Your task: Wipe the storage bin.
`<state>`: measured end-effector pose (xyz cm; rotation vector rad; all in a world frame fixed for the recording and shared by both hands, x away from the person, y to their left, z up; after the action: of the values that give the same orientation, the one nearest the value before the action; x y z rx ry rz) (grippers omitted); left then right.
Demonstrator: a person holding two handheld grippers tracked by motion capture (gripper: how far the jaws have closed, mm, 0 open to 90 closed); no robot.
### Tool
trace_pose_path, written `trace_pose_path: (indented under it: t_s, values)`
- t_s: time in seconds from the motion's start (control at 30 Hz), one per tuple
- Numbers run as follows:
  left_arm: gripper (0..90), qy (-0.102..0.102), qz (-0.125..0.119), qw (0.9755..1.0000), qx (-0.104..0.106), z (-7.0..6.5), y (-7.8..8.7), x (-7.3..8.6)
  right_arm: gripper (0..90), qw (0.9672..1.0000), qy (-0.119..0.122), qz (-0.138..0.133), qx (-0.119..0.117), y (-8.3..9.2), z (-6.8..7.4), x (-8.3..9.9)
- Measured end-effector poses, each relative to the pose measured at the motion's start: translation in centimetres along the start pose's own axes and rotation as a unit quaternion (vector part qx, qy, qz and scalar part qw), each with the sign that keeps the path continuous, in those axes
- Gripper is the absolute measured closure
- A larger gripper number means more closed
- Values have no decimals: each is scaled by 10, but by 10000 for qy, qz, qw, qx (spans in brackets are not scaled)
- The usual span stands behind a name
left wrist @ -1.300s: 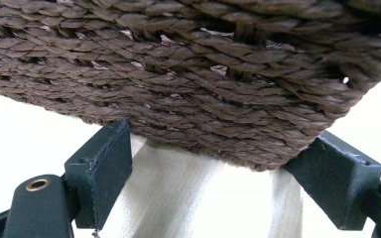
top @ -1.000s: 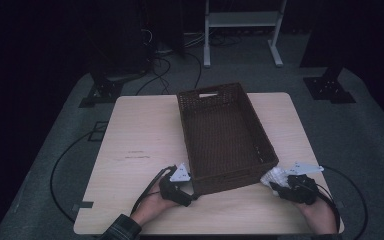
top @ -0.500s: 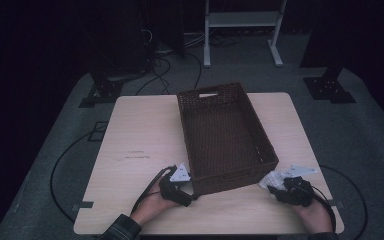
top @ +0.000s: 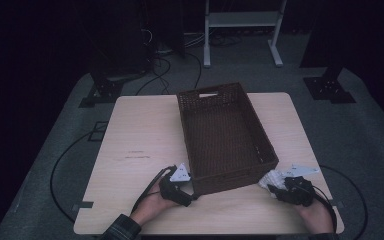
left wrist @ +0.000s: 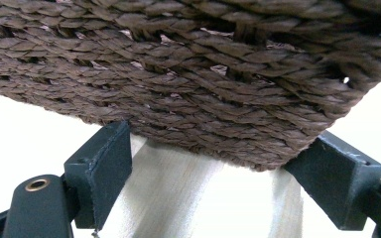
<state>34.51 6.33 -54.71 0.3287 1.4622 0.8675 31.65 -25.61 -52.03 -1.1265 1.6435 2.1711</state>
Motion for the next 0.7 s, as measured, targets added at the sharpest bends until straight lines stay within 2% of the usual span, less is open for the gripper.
trace_pose_path:
  t_s: [0.5, 0.7]
  values:
    - [174, 1, 0, 10000, 1, 0, 0, 0, 545, 9991, 134, -405, 9, 24, 8, -20]
    - [174, -1, 2, 10000, 1, 0, 0, 0, 545, 9972, 115, -711, -181, 40, 17, -32]
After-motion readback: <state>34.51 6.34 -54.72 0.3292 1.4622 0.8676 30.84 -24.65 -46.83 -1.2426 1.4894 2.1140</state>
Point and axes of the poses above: each handheld gripper's, and its own axes: y roughly backward along the jaws, x roughly out of its underside, z roughly to its left, the point moved 7 cm from there along -y, roughly forward along the jaws, and after that the axes turned 9 degrees about -y, right-handed, at the moved point
